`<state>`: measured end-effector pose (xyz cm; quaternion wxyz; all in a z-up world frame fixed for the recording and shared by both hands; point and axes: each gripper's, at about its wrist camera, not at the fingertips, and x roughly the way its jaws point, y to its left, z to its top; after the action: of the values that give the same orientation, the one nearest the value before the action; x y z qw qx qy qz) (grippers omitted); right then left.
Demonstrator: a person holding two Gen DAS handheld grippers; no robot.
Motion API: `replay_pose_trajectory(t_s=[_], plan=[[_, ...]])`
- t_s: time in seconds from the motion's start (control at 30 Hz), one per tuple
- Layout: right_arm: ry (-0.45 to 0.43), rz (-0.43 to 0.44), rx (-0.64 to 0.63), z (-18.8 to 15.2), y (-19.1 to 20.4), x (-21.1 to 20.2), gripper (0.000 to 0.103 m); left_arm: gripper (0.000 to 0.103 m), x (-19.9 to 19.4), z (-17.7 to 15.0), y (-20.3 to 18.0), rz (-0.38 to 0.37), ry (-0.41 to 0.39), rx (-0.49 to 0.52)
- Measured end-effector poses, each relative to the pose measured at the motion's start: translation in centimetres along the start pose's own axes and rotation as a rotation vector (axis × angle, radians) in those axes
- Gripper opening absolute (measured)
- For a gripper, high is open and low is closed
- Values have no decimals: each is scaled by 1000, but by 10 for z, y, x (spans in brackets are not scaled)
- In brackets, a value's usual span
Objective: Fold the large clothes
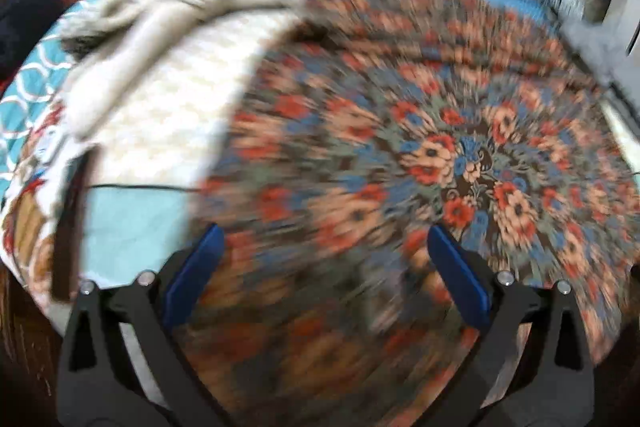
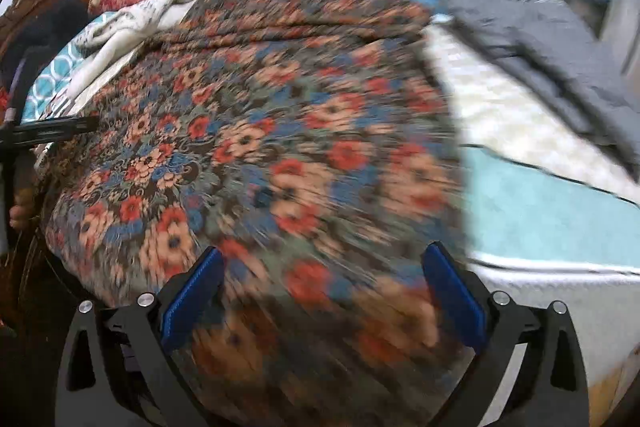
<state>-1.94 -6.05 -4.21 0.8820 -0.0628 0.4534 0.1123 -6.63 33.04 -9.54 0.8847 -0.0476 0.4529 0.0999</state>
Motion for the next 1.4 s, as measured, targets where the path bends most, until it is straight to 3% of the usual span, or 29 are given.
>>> replay_pose_trajectory(t_s=[0.1, 0.27, 0.37, 0.5, 0.57, 0.63, 0.7, 0.73, 0.83, 0.97, 1.13, 1.3, 1.4], plan=[[-44, 60, 117, -19, -35, -41, 0, 98, -35, -25, 48, 13, -35, -66], [-15, 140, 289, -54, -76, -58, 0, 98, -38, -73, 98, -92, 100, -230], [28, 151, 342, -65, -84, -50, 0, 98, -29, -97, 101, -152, 148, -293], [72, 191, 385, -76, -83, -39, 19, 98, -25, -109, 94, -227, 154, -361], [92, 212, 379, -80, -76, -35, 27, 93, -20, -110, 90, -247, 181, -379], [132, 248, 382, -85, -69, -28, 44, 69, -19, -113, 86, -247, 196, -383], [172, 283, 395, -90, -64, -21, 67, 48, -20, -113, 80, -211, 206, -351], [189, 299, 405, -93, -63, -18, 72, 35, -22, -115, 79, -227, 208, -343], [183, 389, 458, -98, -65, -23, 77, 13, -38, -115, 82, -262, 190, -354], [80, 514, 521, -85, -79, -54, 78, 10, -64, -101, 87, -349, 128, -402], [-87, 606, 611, -53, -107, -83, 78, 10, -86, -58, 91, -444, 27, -462], [-169, 607, 628, 3, -123, -67, 78, 10, -68, -1, 84, -442, -17, -458], [-182, 560, 655, 40, -136, -35, 77, 14, -39, 33, 79, -375, -4, -471]])
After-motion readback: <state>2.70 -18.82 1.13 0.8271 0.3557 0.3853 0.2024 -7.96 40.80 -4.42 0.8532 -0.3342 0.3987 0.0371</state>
